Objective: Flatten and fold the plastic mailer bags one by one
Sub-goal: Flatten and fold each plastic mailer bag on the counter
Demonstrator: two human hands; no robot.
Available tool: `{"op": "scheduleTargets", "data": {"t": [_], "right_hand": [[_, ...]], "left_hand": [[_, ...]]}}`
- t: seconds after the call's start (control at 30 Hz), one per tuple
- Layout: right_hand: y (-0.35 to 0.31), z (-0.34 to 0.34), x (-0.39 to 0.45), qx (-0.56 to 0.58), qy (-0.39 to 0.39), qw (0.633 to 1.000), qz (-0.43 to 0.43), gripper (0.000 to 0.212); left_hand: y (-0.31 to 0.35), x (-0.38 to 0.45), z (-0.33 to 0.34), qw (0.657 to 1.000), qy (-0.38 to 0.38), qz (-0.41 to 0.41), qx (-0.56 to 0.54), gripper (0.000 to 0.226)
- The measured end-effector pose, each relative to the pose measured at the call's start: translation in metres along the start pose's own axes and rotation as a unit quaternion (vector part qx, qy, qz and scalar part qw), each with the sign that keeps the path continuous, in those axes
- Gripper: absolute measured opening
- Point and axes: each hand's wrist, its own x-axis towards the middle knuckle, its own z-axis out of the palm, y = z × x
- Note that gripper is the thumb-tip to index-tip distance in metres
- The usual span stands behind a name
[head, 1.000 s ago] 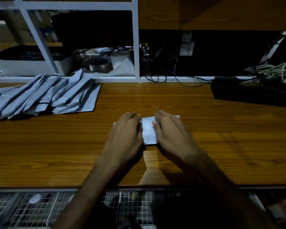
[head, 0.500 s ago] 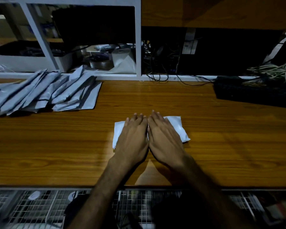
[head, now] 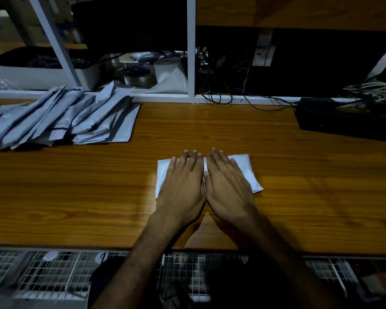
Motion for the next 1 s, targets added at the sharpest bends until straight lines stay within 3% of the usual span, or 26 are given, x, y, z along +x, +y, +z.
{"op": "scheduleTargets", "data": {"t": [0.1, 0.3, 0.53, 0.7, 1.0], "right_hand": [[0.0, 0.002, 0.001, 0.001, -0.005, 1.0, 0.004, 0.094], [-0.002, -0.003, -0.001, -0.013, -0.016, 1.0, 0.012, 0.073], [0.001, 0.001, -0.001, -0.017, -0.002, 1.0, 0.015, 0.091], [0.004, 0.002, -0.001, -0.003, 0.0, 0.999, 0.038, 0.076], [0.008, 0.003, -0.003, 0.007, -0.003, 0.995, 0.103, 0.089]], "left_hand": [[0.0, 0.0, 0.001, 1.0, -0.004, -0.001, 0.005, 0.078], [0.001, 0.0, 0.002, 1.0, -0.009, -0.007, 0.017, 0.078], [0.003, -0.001, 0.002, 0.999, -0.02, -0.03, 0.037, 0.076], [0.006, -0.001, 0.001, 0.997, -0.027, -0.068, 0.028, 0.078], [0.008, -0.002, 0.0, 0.992, -0.027, -0.119, 0.006, 0.084]]}}
